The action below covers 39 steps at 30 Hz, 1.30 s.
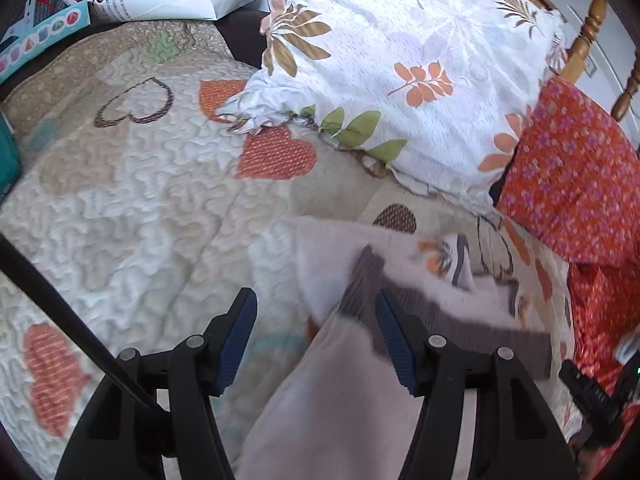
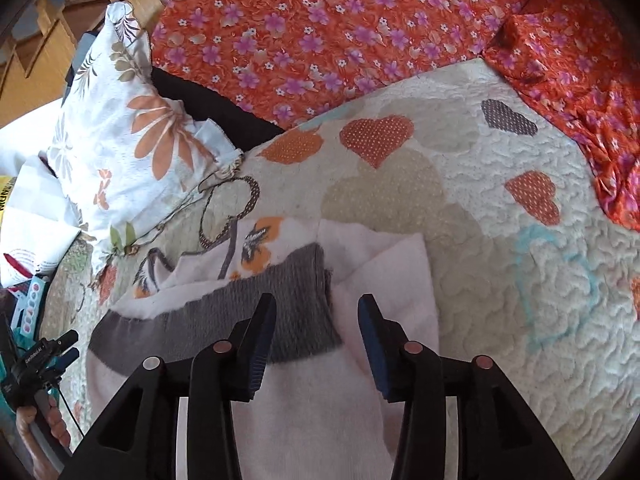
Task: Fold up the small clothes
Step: 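Lift the hem with both grippers and fold it over the sweater toward the collar, then open both grippers and withdraw them from the folded sweater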
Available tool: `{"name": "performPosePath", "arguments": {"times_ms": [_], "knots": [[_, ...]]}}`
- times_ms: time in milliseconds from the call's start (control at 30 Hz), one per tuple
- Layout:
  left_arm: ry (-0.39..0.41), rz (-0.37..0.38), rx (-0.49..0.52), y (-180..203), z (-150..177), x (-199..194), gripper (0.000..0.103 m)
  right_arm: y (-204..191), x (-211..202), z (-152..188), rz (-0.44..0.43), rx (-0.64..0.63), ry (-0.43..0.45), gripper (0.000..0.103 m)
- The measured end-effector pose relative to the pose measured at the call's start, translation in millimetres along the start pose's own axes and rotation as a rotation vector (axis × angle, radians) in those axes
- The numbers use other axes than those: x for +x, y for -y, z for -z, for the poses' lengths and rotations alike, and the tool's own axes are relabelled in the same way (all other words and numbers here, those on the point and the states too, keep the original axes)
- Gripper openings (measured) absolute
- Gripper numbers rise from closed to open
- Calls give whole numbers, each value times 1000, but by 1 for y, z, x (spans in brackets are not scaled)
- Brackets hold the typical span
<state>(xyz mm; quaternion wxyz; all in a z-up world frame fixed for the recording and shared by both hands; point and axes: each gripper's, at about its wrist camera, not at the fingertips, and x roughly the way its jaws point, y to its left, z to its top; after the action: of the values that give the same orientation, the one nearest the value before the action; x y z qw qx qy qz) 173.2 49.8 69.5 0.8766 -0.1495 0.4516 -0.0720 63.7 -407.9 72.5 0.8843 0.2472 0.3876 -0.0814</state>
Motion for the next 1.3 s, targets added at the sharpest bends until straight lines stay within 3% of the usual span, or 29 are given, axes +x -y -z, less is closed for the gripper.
{"name": "performPosePath", "arguments": {"times_ms": [100,300,367,467,533,633,667,733,767,800,867,967,1100,1200,1300], "knots": [[-30,-2,47,-9,14,-12,61,6,-13,8,-13,11,-21,47],[-219,88,154,-21,58,1,63,19,-31,29,-33,39,-96,52],[-258,65,214,-17,70,11,62,22,-37,36,-23,36,-105,54],[-226,-24,241,-20,71,13,6,28,-45,46,5,19,-113,56],[-179,-41,137,-37,60,4,5,37,-52,51,30,14,-116,57],[-77,-139,97,-51,48,-13,3,57,-61,58,56,38,-121,57],[-61,-130,88,-54,46,-17,3,63,-64,59,56,49,-123,57],[-57,-42,56,-58,45,-26,5,75,-72,63,43,79,-126,60],[-61,-8,50,-58,45,-26,16,80,-75,66,31,96,-129,62],[-76,36,48,-57,48,-25,39,87,-78,70,2,124,-134,63],[-97,69,59,-49,52,-20,71,95,-80,78,-50,174,-148,66],[-147,93,109,-39,65,-4,73,99,-76,89,-116,234,-178,66],[-198,143,109,-35,68,20,77,84,-62,95,-168,204,-205,66],[-177,182,113,-29,68,26,88,68,-45,95,-203,168,-220,67],[-185,223,119,-18,69,32,89,51,-24,95,-207,136,-213,69]]}}
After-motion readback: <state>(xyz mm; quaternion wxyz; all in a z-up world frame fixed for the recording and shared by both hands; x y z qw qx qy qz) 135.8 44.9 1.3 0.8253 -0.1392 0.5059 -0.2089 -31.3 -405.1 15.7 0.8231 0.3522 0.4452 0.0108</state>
